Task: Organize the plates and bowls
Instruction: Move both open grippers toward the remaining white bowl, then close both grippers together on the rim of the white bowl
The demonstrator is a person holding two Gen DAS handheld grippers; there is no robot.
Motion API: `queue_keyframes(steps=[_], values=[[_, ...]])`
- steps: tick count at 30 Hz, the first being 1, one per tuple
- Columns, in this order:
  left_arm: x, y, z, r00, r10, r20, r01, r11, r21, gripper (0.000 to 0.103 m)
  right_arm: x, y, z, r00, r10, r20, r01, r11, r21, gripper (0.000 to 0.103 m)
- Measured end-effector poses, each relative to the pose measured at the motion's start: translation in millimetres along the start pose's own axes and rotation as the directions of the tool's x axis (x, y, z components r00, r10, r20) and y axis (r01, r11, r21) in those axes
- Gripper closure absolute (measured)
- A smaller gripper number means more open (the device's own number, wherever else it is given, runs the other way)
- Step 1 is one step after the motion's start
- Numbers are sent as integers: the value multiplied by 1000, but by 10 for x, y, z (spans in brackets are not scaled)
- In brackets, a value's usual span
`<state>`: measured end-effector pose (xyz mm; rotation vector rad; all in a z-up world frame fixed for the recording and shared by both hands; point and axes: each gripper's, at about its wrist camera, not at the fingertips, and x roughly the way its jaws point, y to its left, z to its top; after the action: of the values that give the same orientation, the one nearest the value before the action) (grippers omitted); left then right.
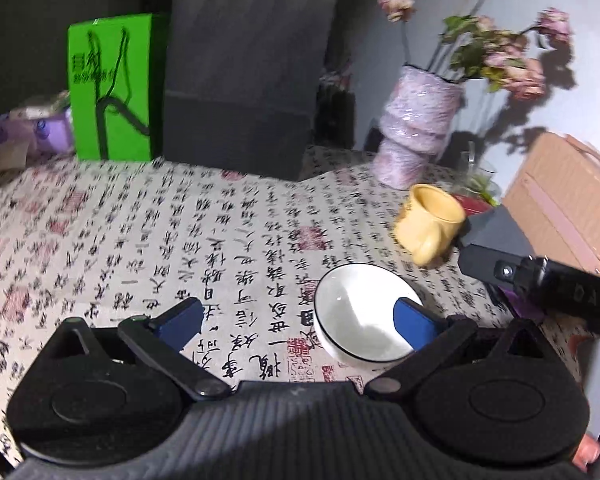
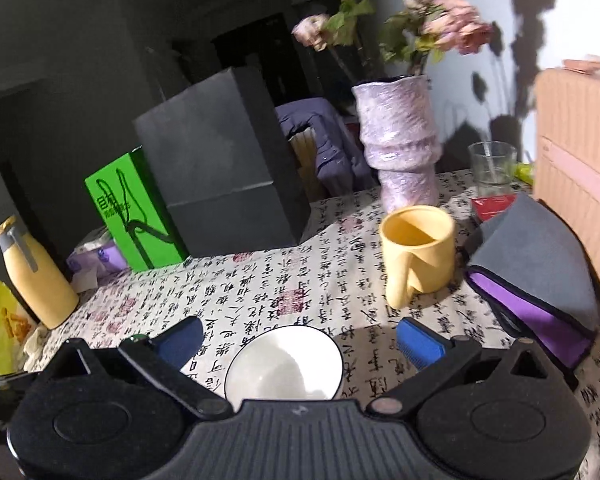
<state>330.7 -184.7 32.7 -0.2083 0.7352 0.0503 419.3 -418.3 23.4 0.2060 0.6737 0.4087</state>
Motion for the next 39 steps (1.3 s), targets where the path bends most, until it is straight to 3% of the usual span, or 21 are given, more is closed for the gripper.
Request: queue_keyframes(steps=[9, 14, 24, 30, 32, 39], values=[[434, 33, 35, 995, 49, -90, -53, 998, -43, 0, 410, -243, -78, 999, 38, -38, -35, 997, 69, 0], [628, 14, 42, 991, 66, -119, -73, 996, -58, 0, 560, -334, -172, 997, 15, -73, -9, 997, 74, 1], [871, -13, 56, 979, 129, -160, -136, 990, -33, 0, 861, -413, -324, 983, -26, -181, 41, 996, 80, 14], [982, -49, 57, 973, 140, -183, -147, 989, -25, 3, 924, -385, -376, 978, -34, -205, 47, 997, 62, 35], [1000, -61, 51, 972, 143, -187, -151, 988, -24, 7, 941, -398, -391, 976, -41, -212, 58, 995, 76, 56], [1084, -110, 34, 969, 112, -219, -120, 992, -24, 41, 972, -408, -419, 975, -11, -223, 32, 995, 92, 74]])
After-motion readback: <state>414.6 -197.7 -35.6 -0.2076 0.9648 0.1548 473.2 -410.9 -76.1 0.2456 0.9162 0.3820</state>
